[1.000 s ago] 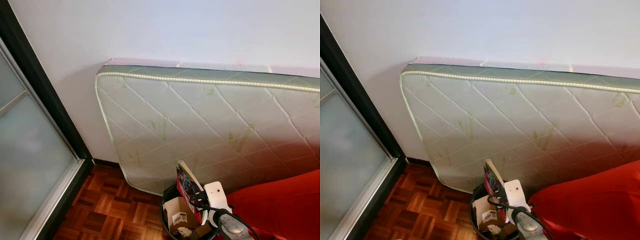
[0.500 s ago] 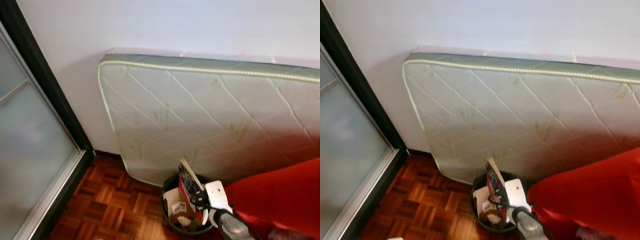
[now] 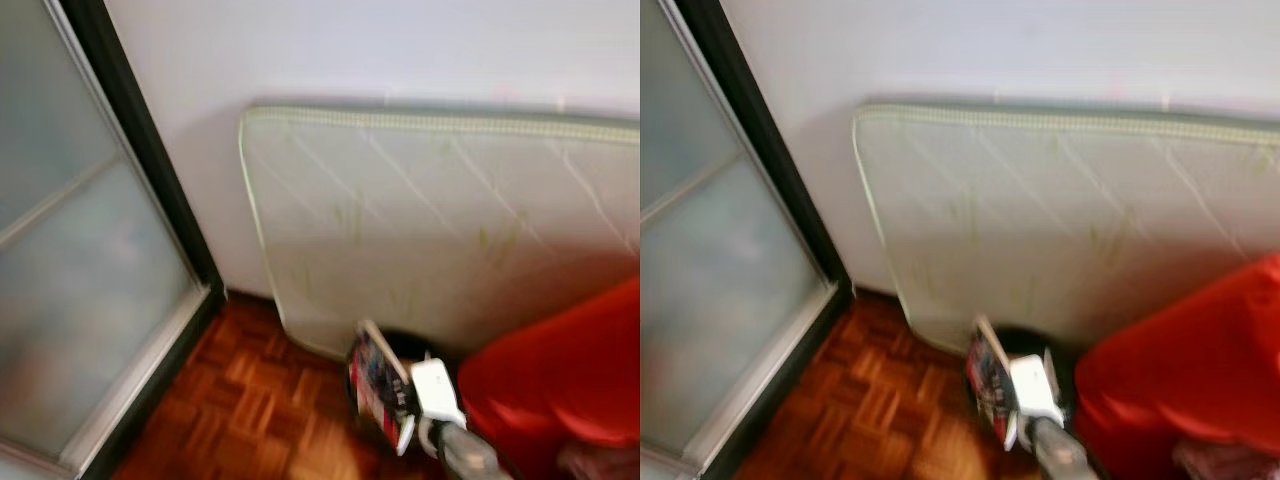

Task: Clean up the room

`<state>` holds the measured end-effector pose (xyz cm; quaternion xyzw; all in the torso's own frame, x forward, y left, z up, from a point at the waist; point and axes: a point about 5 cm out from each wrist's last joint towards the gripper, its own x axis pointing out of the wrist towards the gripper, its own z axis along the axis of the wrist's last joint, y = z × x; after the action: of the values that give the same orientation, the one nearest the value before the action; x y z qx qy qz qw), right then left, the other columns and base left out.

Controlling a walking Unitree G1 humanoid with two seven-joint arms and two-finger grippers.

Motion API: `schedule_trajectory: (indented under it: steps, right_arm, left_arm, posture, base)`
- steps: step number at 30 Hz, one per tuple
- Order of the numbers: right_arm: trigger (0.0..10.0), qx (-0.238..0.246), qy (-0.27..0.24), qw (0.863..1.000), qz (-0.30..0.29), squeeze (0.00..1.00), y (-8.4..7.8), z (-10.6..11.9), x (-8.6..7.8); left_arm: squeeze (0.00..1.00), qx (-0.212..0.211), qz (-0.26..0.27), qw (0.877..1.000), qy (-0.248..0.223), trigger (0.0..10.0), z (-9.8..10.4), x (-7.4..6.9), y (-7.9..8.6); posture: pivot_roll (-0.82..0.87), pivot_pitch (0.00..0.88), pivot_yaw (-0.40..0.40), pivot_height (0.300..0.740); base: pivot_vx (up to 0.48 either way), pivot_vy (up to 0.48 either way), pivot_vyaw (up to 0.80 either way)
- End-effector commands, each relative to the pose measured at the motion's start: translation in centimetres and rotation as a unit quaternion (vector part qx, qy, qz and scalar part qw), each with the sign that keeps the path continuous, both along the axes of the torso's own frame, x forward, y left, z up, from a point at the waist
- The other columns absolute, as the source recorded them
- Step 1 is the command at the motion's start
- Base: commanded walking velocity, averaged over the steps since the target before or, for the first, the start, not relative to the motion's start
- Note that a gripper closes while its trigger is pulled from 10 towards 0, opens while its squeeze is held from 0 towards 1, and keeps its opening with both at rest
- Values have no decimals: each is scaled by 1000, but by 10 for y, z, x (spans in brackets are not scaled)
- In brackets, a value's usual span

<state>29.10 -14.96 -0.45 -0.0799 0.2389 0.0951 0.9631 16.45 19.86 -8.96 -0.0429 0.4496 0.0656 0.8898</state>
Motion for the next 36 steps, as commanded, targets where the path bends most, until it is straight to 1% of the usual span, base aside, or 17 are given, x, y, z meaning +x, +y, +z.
schedule_trajectory:
  steps: [1,14,28,30,32,36]
  right_arm:
    - [10000,8,-6,1000,1,0,4,1,0]
    - [10000,9,-3,1000,-2,0,4,-1,-1]
    - [10000,19,-12,1000,-13,0,1,3,2]
    - [10000,18,-7,1000,-14,0,0,2,2]
    - [10000,25,-6,1000,-15,0,1,2,2]
    - [10000,23,-3,1000,-12,0,2,2,2]
  left_arm:
    - [0,9,-3,1000,-1,10000,2,2,6]
    - [0,9,-6,1000,0,10000,1,0,6]
    - [0,7,-3,1000,-2,10000,2,2,6]
    - [0,9,-4,1000,-1,10000,2,2,6]
    - [0,8,-3,1000,-2,10000,2,2,5]
    - [0,7,-1,1000,-3,10000,2,2,5]
  posture:
    - [37,124,37,740]
    - [37,115,39,740]
    - [35,135,34,740]
    - [33,137,33,740]
    - [35,140,33,740]
    - [35,142,32,740]
  base:
    - [-277,0,0]
    - [-279,0,0]
    - [-277,0,0]
    - [0,0,0]
    - [0,0,-800]
    - [0,0,-791]
